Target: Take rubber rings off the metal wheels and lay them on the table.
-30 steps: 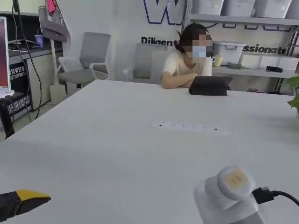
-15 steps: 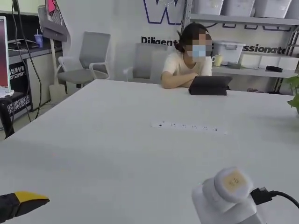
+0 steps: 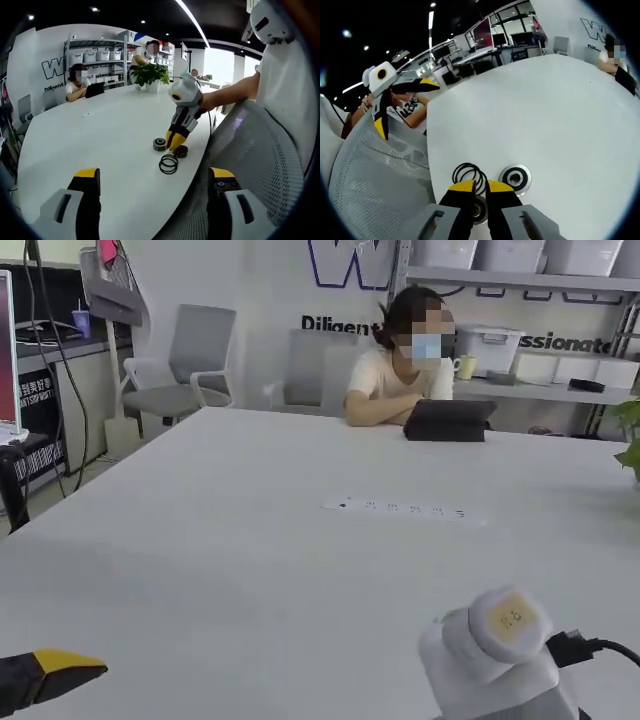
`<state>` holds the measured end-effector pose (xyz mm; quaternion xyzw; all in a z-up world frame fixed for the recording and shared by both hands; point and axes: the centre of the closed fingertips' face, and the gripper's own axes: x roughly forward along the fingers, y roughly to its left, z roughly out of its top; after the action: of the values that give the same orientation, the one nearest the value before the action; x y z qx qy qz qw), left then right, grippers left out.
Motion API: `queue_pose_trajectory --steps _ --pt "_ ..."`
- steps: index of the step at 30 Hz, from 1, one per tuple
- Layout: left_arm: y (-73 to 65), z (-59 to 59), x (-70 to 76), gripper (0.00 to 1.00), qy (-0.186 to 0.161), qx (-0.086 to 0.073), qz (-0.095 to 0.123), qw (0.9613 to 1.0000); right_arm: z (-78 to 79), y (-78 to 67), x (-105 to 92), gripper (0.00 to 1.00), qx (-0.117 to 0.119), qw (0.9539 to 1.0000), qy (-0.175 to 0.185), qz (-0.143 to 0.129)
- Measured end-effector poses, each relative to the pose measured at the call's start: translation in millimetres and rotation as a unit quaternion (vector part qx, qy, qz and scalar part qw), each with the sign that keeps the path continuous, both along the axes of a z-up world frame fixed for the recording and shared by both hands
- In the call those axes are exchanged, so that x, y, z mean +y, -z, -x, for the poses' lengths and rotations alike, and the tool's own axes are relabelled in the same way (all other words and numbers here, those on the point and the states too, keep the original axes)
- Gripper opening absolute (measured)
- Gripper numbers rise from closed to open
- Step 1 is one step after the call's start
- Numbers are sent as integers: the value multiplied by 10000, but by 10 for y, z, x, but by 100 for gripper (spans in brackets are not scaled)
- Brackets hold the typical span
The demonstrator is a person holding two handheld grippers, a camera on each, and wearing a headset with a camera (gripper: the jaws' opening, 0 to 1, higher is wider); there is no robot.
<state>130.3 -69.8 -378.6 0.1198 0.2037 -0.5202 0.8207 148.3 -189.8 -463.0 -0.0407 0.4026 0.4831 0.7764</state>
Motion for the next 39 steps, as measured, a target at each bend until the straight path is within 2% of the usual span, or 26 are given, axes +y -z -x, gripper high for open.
queue_pose_trajectory --steps 10,18,21,31,39 --pt "-3 -4 -15 87 23 4 30 10000 -106 -267 -15 10 -324 9992 113 -227" --pt "-5 -20 -38 88 65 19 49 10000 -127 -461 -5 20 -615 9978 -37 -258" --pt "-14 -20 -52 88 109 11 48 9999 -131 -548 1 24 -796 9965 -143 -218" --pt "-36 -39 -53 89 137 3 97 9999 -5 -744 -66 47 -1114 9930 -372 -158" --pt "-16 -29 -32 90 147 25 120 9998 122 -856 -238 60 -1339 9903 -334 -181"
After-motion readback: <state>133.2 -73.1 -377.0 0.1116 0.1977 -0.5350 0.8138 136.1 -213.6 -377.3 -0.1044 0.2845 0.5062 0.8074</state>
